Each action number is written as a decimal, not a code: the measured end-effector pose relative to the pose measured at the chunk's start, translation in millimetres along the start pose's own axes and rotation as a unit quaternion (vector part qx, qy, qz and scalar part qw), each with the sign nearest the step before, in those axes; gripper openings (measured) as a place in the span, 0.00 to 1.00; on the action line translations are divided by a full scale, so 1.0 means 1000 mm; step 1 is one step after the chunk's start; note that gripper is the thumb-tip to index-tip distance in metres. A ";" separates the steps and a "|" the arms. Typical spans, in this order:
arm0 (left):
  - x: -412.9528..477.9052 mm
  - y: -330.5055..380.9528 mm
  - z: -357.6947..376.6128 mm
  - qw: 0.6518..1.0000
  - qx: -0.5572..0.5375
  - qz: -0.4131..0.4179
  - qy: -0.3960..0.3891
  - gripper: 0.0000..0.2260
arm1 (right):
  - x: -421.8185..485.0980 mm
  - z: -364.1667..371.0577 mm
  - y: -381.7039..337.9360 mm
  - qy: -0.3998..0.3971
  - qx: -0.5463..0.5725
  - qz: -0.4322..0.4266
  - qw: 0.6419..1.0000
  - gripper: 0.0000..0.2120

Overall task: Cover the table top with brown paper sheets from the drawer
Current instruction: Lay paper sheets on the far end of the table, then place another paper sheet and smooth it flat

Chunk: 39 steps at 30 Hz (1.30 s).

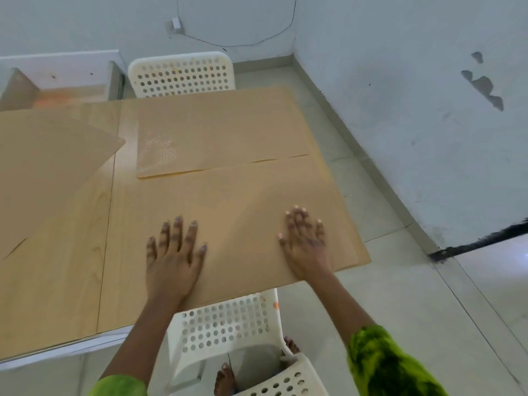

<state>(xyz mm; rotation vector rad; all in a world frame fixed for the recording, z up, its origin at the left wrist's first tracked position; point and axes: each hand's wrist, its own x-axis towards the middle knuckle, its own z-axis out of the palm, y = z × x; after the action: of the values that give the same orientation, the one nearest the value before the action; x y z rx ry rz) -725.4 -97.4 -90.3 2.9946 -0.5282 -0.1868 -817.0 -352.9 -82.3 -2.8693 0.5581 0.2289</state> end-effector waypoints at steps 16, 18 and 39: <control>-0.005 -0.007 -0.036 0.998 -0.062 -0.026 -0.021 0.26 | -0.022 -0.030 -0.008 0.009 0.121 0.095 0.988 0.25; -0.013 -0.002 -0.049 0.989 -0.142 -0.032 -0.003 0.24 | -0.034 -0.032 -0.031 0.043 0.202 0.098 0.973 0.22; -0.155 -0.136 -0.115 0.818 -0.509 -0.208 0.172 0.10 | -0.099 -0.034 -0.245 -0.148 0.545 -0.001 0.825 0.11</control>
<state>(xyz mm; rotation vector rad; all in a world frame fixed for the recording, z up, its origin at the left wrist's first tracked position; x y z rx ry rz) -808.9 92.0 23.5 1.9485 0.2400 0.0500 -809.4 -103.6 12.5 -1.6736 0.4153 0.2392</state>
